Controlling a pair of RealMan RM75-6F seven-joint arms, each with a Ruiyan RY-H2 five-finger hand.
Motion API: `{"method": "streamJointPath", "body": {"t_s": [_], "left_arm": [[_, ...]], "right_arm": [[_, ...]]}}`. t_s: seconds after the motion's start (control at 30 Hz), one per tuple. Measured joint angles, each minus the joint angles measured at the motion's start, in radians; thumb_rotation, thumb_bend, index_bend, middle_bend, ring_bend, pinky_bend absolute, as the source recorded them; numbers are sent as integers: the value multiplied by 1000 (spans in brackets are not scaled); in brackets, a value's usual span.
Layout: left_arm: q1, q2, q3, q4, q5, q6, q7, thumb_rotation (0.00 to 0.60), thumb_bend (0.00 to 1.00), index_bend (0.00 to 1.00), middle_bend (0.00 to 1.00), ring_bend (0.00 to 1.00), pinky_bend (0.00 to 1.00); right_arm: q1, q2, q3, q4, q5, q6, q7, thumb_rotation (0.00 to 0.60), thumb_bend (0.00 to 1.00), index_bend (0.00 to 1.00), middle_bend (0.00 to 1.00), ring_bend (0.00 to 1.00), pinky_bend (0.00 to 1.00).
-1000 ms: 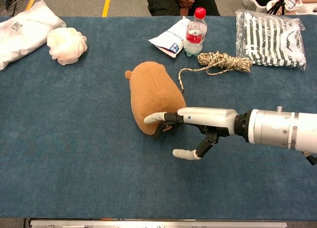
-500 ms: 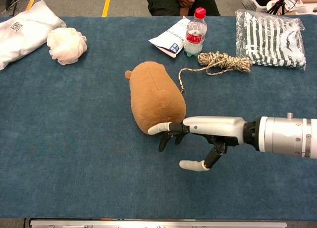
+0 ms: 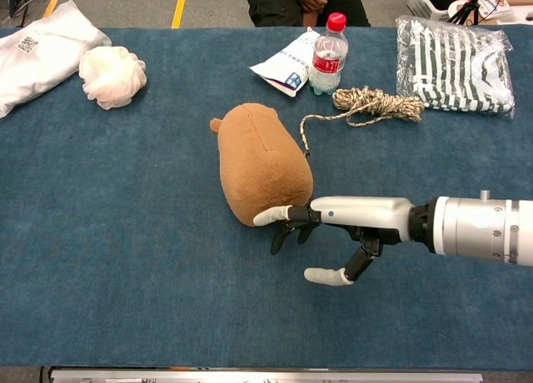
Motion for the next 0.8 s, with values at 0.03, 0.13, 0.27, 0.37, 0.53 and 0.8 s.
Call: {"method": "streamJointPath", "body": {"t_s": [0.03,0.13,0.27,0.37,0.53,0.8], "left_arm": [[-2,-1,0,-1,2,-2,2,600,221,288,276,202,197],[-5,-2,-1,-5,6,-3,7,600,220,288,276,202,197],[-3,-2,-1,-6,4,-1,7,600,220,288,276,202,197],[-1,0,-2,-7,-1,1,6,600,220,288,276,201,197],[7,1,1,-6,2,11,-2,600,220,288,276,202,197],[-4,-1,-3,4,9,-1,-6,600,220,288,276,202,197]], "right_arm": [[1,3,-4,-1,-6,6,7,600,410,74,271,103,216],[5,1,-1,13,-3,18,21,600,409,74,271,103,217],[12,-18,15,44,20,18,29,600,409,74,271,103,216],[15,-37,27,68,35,16,23,600,409,74,271,103,216],[19,-50,26,75,41,14,2,600,409,74,271,103,216],[-16,96,-59,-17,-66,138,14,600,409,74,271,103,216]]}}
